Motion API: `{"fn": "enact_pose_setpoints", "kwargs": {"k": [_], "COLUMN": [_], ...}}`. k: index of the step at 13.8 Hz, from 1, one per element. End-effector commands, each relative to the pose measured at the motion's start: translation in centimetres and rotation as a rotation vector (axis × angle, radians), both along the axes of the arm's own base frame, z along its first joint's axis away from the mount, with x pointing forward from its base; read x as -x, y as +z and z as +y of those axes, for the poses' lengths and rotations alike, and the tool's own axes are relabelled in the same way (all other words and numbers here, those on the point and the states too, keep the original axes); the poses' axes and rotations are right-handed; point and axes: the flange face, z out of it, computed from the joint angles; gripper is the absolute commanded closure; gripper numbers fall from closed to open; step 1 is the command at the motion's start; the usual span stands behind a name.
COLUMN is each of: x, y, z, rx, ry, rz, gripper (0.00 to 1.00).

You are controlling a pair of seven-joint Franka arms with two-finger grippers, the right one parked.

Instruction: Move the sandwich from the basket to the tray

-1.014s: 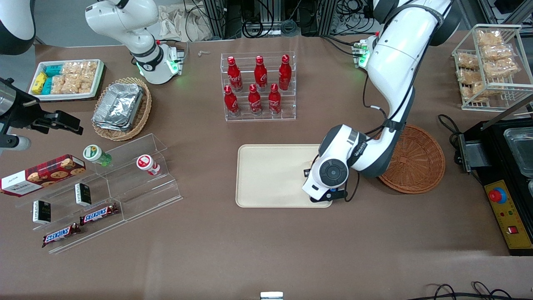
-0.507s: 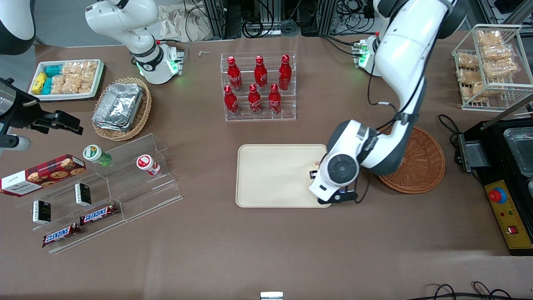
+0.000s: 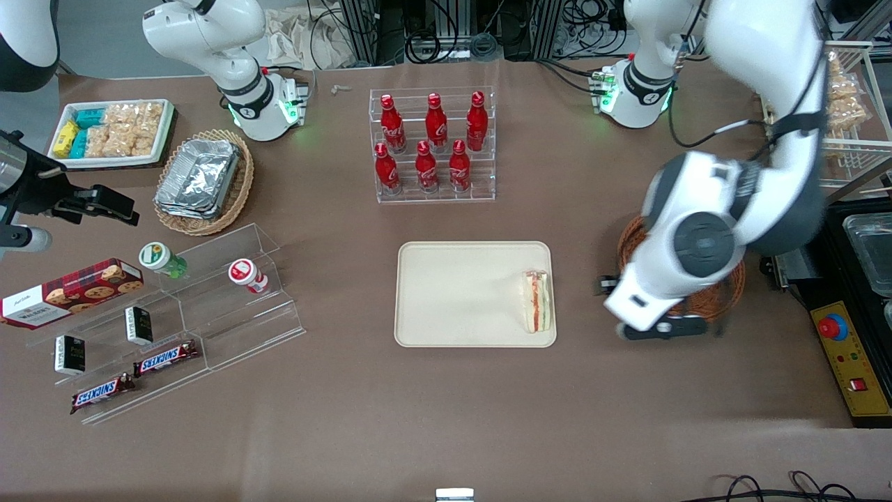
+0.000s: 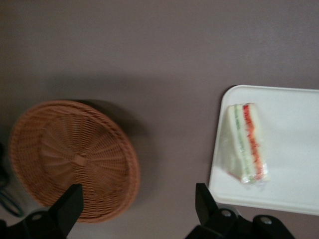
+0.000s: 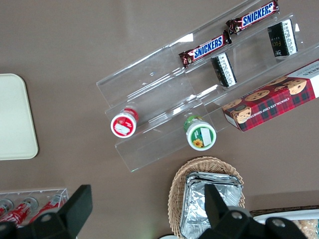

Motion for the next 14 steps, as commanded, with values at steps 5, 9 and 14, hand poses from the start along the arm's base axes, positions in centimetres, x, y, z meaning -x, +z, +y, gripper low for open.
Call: {"fn": "enact_pose_setpoints", "kwargs": {"k": [5, 9, 14], "x": [0.3, 0.3, 0.2], "y": [7.7, 10.0, 10.6], "z": [12.1, 13.8, 14.4], "rx": [0.041, 0.055, 0.044], "ry": [-0.140, -0.133, -0.012], "rz": [-0.051, -0.073, -0.092], "gripper": [0.00, 0.00, 0.00]}}
